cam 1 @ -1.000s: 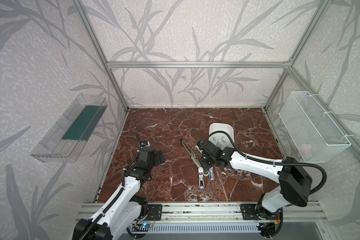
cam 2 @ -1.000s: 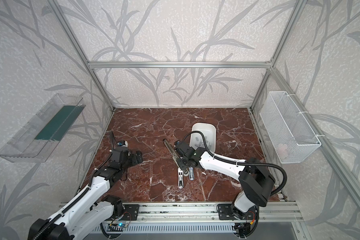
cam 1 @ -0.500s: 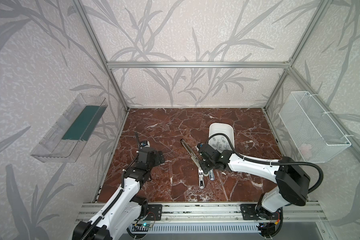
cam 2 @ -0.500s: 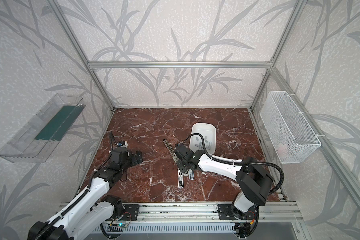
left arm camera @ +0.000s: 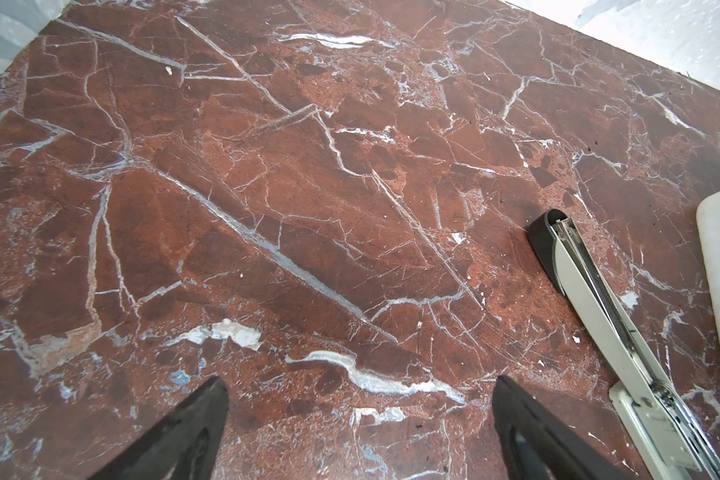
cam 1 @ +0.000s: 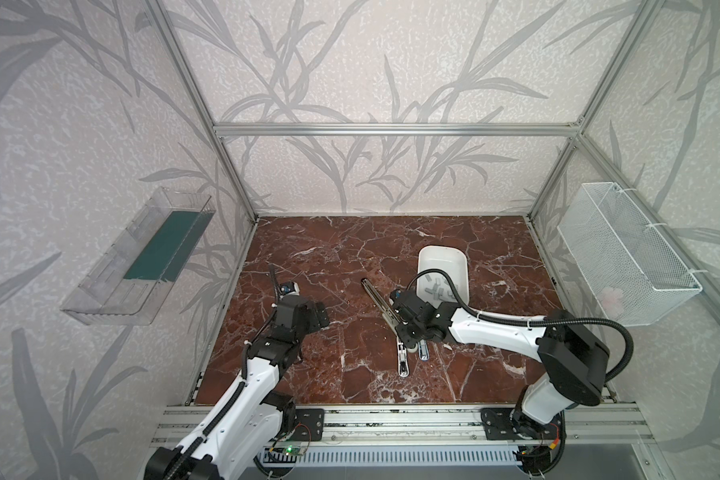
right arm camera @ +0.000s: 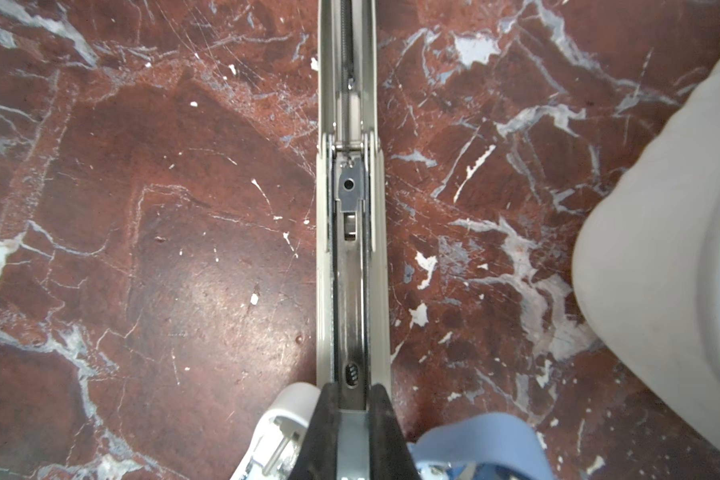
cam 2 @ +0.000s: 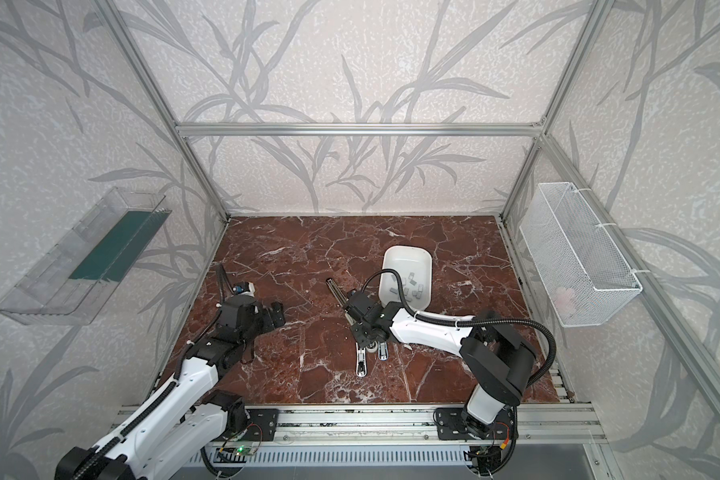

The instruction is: Load the staples into the stapler

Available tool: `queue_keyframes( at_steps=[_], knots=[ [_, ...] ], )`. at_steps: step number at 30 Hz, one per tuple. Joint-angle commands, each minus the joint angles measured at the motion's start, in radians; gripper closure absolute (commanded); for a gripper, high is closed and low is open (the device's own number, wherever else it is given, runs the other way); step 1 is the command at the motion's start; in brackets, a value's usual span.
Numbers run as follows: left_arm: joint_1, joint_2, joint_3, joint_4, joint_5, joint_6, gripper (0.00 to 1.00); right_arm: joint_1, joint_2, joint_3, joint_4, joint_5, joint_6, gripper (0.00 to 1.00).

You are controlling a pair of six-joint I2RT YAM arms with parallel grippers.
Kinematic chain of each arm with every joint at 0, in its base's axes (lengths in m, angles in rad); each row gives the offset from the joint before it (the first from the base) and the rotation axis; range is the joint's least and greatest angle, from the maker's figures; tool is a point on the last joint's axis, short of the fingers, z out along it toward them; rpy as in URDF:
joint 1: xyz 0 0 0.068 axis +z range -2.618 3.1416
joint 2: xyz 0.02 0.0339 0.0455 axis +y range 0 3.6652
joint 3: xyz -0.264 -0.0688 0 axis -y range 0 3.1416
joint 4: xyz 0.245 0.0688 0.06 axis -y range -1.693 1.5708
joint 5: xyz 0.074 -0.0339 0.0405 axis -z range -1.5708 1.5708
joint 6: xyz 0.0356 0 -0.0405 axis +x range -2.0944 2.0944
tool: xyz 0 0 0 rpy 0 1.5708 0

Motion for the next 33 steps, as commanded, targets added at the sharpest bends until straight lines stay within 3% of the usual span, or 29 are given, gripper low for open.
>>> queue_keyframes(
  at_steps=[1, 33],
  knots=[
    [0.004, -0.016, -0.018, 0.013, -0.01, -0.006, 0.01, 0.016, -0.011, 0.0, 0.004, 0.029, -0.023, 1.0],
    [0.004, -0.023, -0.021, 0.018, -0.002, -0.004, 0.01, 0.026, 0.007, -0.004, 0.004, 0.027, -0.036, 1.0]
  ],
)
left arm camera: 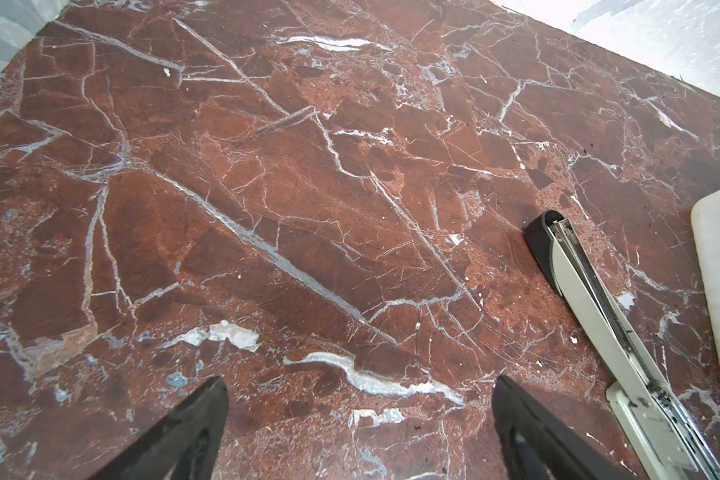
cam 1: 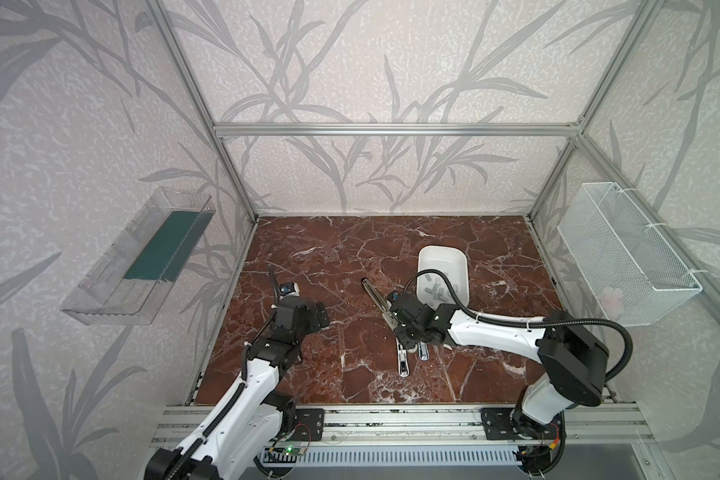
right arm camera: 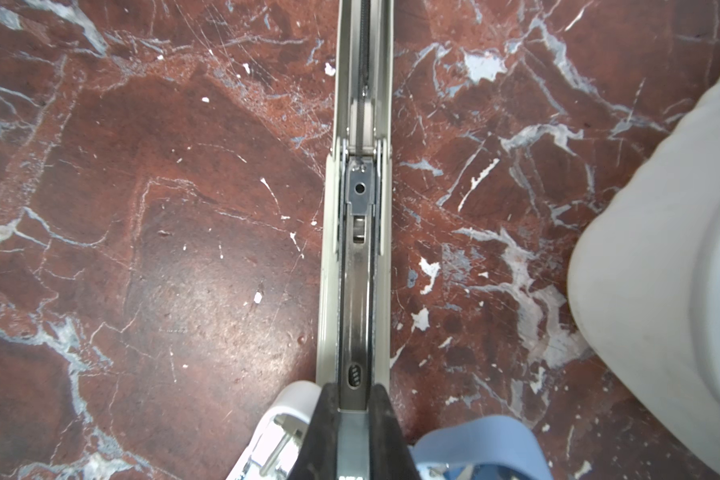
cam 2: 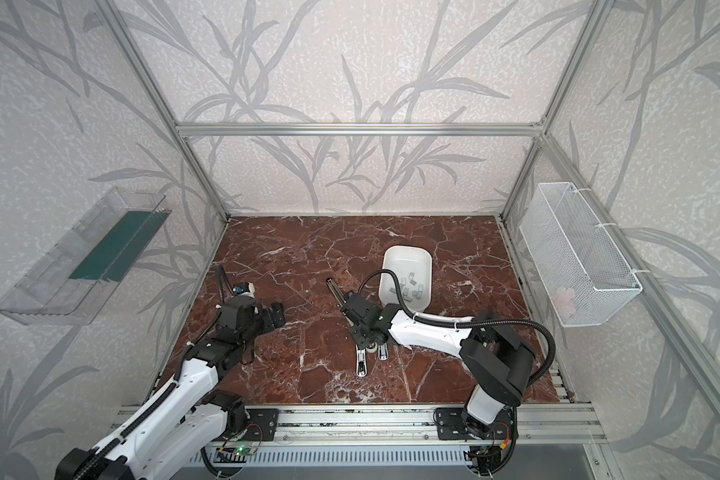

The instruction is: Load the staples into the stapler

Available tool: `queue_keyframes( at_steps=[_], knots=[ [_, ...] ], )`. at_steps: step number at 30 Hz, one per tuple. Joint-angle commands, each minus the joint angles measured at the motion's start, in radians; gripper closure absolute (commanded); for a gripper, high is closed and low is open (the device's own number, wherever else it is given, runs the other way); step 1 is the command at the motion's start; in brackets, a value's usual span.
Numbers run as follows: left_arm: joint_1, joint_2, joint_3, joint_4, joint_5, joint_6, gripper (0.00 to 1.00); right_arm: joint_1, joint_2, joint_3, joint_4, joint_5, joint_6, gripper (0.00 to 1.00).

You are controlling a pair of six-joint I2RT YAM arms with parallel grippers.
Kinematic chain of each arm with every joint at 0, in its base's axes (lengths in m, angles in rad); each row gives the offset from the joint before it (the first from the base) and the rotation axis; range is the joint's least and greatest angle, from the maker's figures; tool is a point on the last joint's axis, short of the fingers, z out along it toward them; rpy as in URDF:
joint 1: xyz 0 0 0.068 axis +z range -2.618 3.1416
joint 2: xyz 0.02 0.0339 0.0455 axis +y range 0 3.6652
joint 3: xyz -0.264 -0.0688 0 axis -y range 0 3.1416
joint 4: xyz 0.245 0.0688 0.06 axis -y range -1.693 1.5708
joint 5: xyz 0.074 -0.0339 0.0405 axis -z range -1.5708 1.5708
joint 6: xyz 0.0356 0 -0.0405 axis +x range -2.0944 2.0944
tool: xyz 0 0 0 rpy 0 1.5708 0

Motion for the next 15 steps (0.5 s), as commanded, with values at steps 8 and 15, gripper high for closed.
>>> queue_keyframes(
  at_steps=[8, 15],
  knots=[
    [0.004, -0.028, -0.016, 0.002, -0.005, -0.003, 0.01, 0.008, -0.024, -0.033, -0.02, 0.004, 0.016, 1.0],
    [0.004, -0.031, -0.016, 0.001, -0.005, -0.003, 0.01, 0.009, -0.047, -0.065, -0.034, -0.003, 0.045, 1.0]
  ],
)
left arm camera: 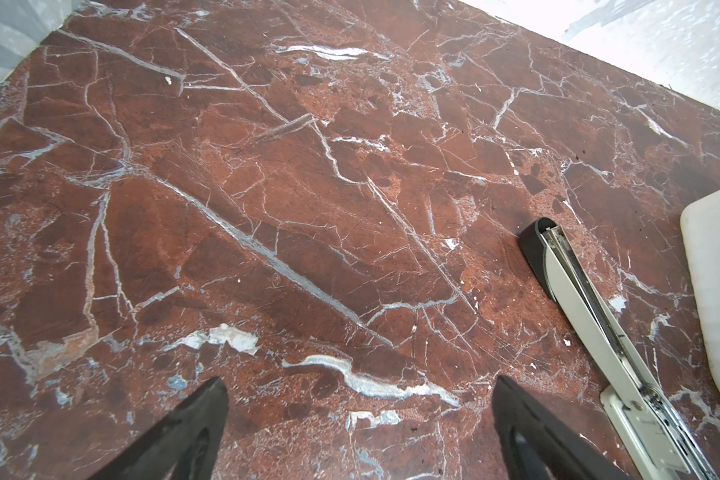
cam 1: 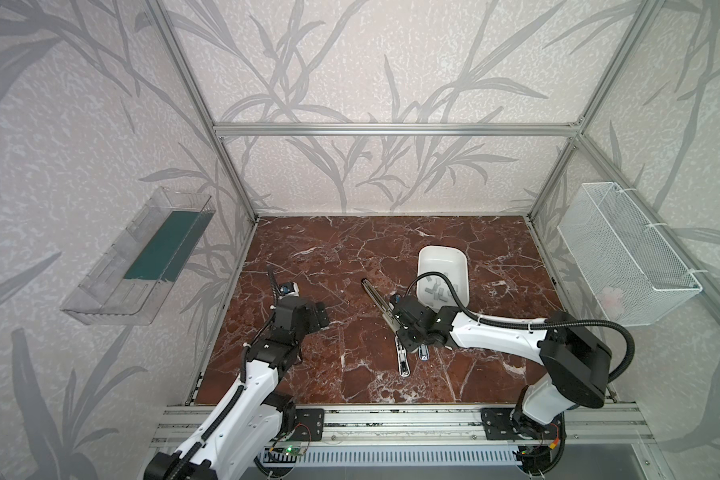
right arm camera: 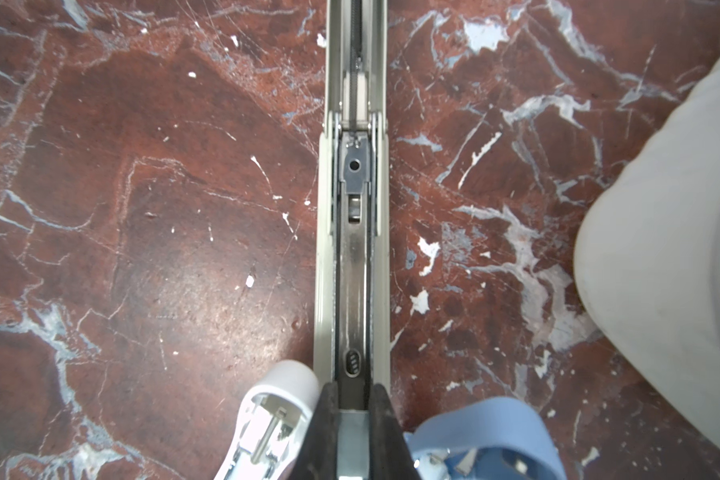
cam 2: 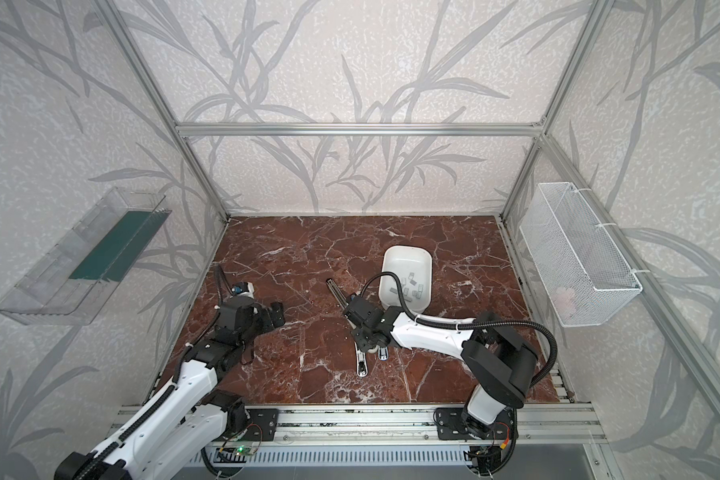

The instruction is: Load the staples into the stapler

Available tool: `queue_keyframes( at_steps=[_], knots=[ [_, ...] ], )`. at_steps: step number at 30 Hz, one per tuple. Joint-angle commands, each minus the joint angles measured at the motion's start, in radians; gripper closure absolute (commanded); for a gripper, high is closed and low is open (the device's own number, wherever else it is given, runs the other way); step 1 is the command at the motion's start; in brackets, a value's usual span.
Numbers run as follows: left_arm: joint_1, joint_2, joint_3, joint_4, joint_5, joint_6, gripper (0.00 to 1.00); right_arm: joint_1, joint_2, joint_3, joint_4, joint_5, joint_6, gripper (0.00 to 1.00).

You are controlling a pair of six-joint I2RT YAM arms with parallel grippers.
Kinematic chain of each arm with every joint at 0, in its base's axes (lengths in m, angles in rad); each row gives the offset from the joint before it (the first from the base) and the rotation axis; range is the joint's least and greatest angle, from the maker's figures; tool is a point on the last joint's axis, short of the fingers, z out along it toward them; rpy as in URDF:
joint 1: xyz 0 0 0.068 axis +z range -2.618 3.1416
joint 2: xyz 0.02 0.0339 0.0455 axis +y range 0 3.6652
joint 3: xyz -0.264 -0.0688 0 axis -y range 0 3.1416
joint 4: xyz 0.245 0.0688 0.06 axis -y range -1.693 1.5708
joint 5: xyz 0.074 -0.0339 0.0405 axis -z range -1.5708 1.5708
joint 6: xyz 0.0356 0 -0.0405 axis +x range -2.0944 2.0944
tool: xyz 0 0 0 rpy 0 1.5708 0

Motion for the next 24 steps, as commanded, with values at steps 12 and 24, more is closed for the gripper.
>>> queue_keyframes(
  at_steps=[12, 24],
  knots=[
    [0.004, -0.02, -0.015, 0.0, -0.002, -0.001, 0.01, 0.019, -0.068, -0.059, -0.066, -0.005, 0.048, 0.89],
    [0.004, -0.022, -0.015, 0.0, -0.001, 0.002, 0.01, 0.024, -0.128, -0.053, -0.103, 0.024, 0.037, 0.69]
  ],
)
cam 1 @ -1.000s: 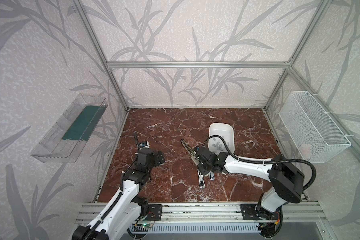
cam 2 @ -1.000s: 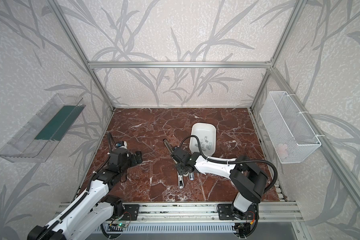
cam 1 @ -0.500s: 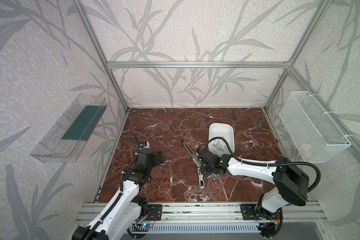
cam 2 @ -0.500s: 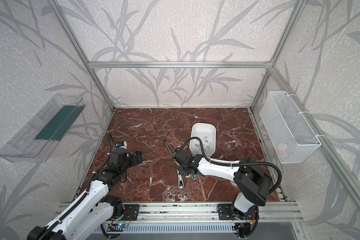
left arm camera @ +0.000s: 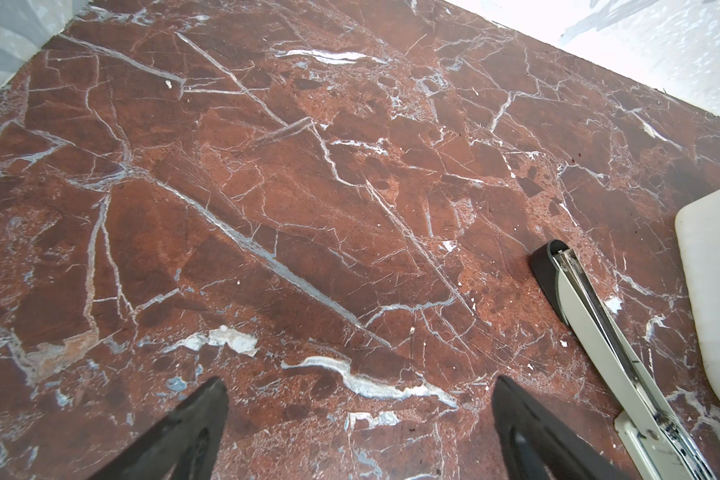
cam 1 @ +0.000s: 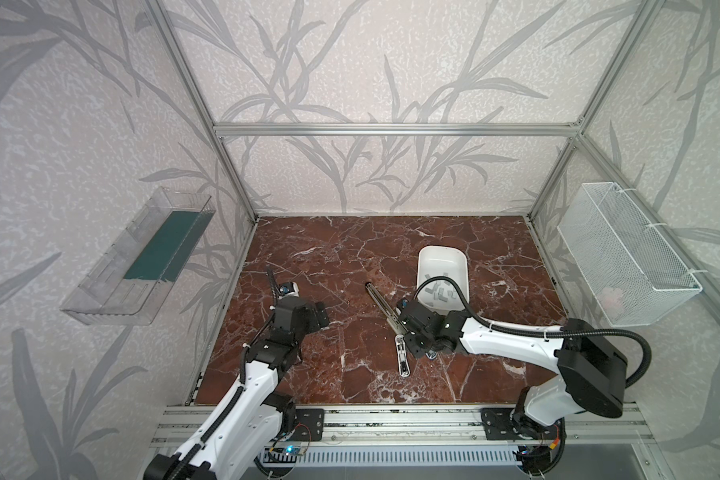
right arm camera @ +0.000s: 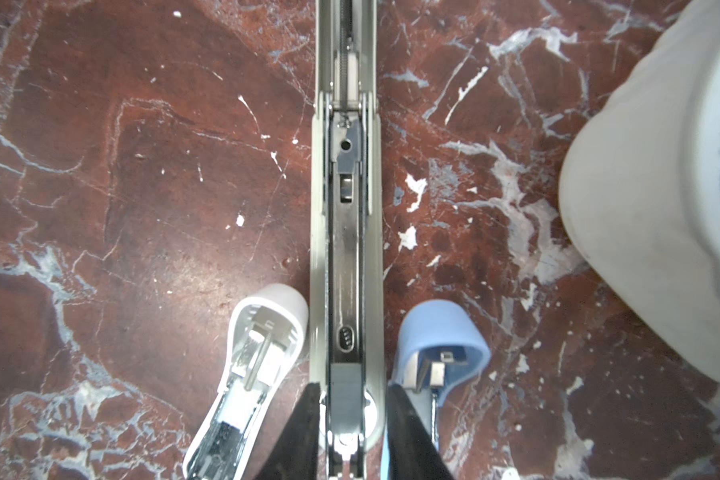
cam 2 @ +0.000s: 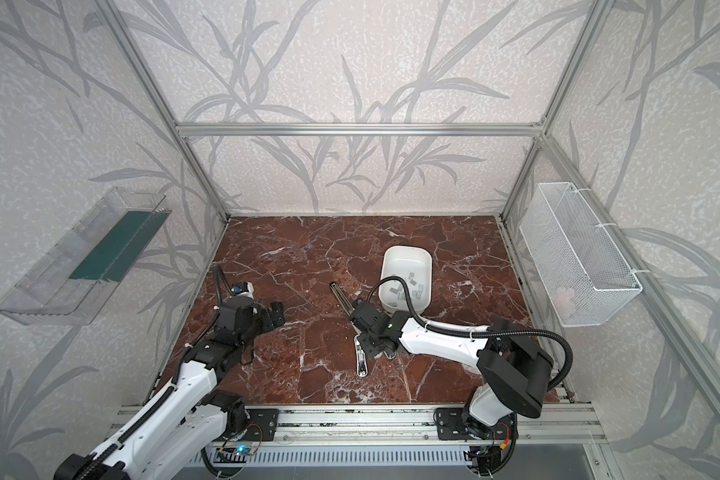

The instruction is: Load the staples into the stapler

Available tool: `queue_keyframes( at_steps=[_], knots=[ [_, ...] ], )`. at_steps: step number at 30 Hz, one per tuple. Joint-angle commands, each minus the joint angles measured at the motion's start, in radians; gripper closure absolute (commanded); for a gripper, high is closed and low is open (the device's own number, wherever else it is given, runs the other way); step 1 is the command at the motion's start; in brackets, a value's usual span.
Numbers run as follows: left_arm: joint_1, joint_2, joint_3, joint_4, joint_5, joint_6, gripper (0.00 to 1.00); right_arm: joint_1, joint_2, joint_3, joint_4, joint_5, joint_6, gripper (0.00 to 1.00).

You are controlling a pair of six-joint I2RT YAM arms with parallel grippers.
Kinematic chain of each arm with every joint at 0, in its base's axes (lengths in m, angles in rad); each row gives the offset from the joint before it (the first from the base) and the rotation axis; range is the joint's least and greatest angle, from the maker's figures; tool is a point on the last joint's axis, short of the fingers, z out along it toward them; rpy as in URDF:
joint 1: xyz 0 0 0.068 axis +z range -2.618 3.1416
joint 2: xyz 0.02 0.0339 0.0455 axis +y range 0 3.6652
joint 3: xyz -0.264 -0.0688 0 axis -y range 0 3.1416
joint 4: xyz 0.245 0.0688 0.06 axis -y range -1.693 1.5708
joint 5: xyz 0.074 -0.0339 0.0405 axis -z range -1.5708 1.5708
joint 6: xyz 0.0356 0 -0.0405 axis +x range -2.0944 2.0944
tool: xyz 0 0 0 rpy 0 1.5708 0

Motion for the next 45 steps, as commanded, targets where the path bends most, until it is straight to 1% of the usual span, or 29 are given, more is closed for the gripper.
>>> queue_keyframes(
  at_steps=[1, 4, 8, 10, 12, 15, 18, 23, 25, 28, 32, 34, 37, 39, 45],
  knots=[
    [0.004, -0.014, -0.015, 0.001, -0.002, 0.003, 0.01, 0.008, -0.044, 0.005, -0.038, 0.026, -0.001, 0.69],
    [0.004, -0.015, -0.014, 0.003, 0.0, 0.002, 0.01, 0.006, -0.06, 0.028, -0.041, 0.051, 0.005, 0.69],
    [0.004, -0.01, -0.008, 0.004, -0.012, 0.008, 0.01, -0.023, -0.066, 0.119, -0.083, 0.139, -0.002, 0.69],
    [0.004, 0.001, 0.007, 0.007, -0.008, 0.024, 0.01, -0.065, -0.064, 0.172, -0.117, 0.194, 0.012, 0.69],
    [0.006, 0.013, 0.019, 0.013, -0.002, 0.042, 0.01, -0.14, -0.061, 0.216, -0.144, 0.202, 0.034, 0.69],
    [0.006, 0.041, 0.019, 0.066, 0.007, 0.052, 0.01, -0.268, -0.037, 0.26, -0.137, 0.188, 0.049, 0.69],
    [0.006, 0.097, 0.043, 0.098, 0.021, 0.076, 0.01, -0.374, 0.034, 0.337, -0.143, 0.166, 0.062, 0.69],
    [0.008, 0.216, 0.112, 0.117, 0.01, 0.114, 0.01, -0.499, 0.211, 0.468, -0.133, 0.046, 0.1, 0.69],
    [0.01, 0.255, 0.127, 0.141, 0.024, 0.137, 0.01, -0.517, 0.291, 0.541, -0.159, 0.018, 0.092, 0.69],
    [0.012, 0.306, 0.158, 0.145, 0.028, 0.154, 0.01, -0.53, 0.414, 0.674, -0.219, -0.056, -0.003, 0.69],
    [0.015, 0.333, 0.173, 0.146, 0.041, 0.161, 0.01, -0.533, 0.539, 0.788, -0.281, -0.041, -0.101, 0.69],
    [0.014, 0.329, 0.168, 0.15, 0.045, 0.159, 0.01, -0.534, 0.584, 0.819, -0.302, -0.019, -0.133, 0.7],
    [0.015, 0.318, 0.16, 0.159, 0.049, 0.161, 0.01, -0.535, 0.61, 0.834, -0.306, -0.005, -0.168, 0.7],
    [0.015, 0.315, 0.157, 0.162, 0.048, 0.161, 0.01, -0.534, 0.613, 0.831, -0.298, 0.008, -0.181, 0.67],
    [0.017, 0.318, 0.16, 0.16, 0.05, 0.161, 0.01, -0.534, 0.644, 0.84, -0.296, 0.015, -0.212, 0.68]
  ],
)
